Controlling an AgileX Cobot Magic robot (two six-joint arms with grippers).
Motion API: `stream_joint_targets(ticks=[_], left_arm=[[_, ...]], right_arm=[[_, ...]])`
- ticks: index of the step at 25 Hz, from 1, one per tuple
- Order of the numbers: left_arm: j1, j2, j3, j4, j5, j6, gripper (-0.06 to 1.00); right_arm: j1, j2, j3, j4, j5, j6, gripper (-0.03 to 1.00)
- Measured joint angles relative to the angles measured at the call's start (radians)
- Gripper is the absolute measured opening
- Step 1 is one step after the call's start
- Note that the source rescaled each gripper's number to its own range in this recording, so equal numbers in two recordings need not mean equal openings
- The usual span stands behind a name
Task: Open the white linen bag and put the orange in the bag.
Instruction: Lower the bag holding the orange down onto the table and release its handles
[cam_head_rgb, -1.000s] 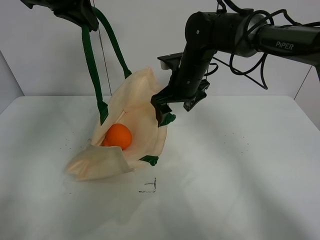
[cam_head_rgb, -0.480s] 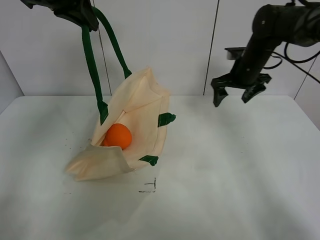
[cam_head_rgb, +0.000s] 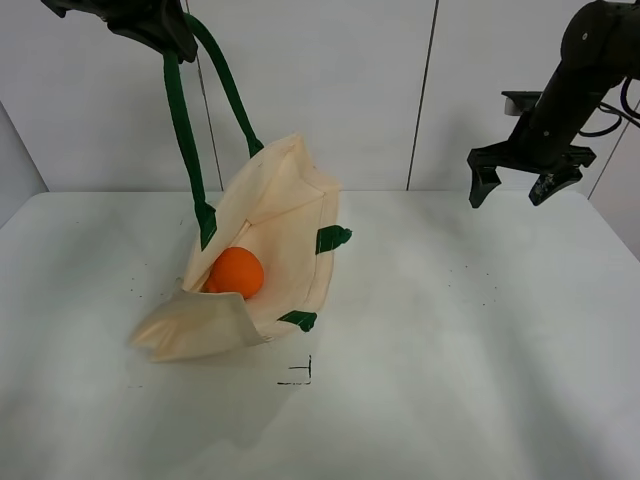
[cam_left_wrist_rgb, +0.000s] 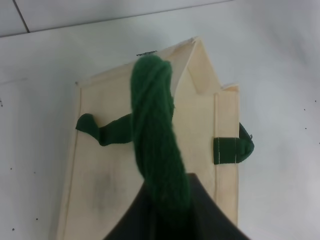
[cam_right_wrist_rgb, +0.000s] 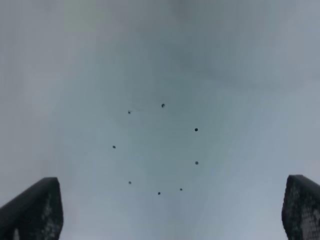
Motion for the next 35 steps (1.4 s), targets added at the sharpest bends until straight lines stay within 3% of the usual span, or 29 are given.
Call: stream_joint_targets(ticks=[7, 21, 24, 29, 35], left_arm=[[0.0, 0.0, 0.0, 0.0, 0.0, 0.0, 0.0], [0.0, 0.0, 0.0, 0.0, 0.0, 0.0, 0.0], [0.0, 0.0, 0.0, 0.0, 0.0, 0.0, 0.0], [0.0, 0.0, 0.0, 0.0, 0.0, 0.0, 0.0], [0.0, 0.0, 0.0, 0.0, 0.0, 0.0, 0.0]], right_arm=[[0.0, -0.29, 0.243, 0.0, -0.002, -0.036, 1.0], [0.0, -1.147, 1.037, 0.0, 0.004, -0.046, 1.0], [0.0, -1.337, 1.183, 0.0, -0.045, -0.046, 1.0], [0.0, -1.631, 1.32, 0.0, -0.16, -0.046, 1.0], [0.0, -1.839, 1.325, -0.003, -0.186, -0.046, 1.0]])
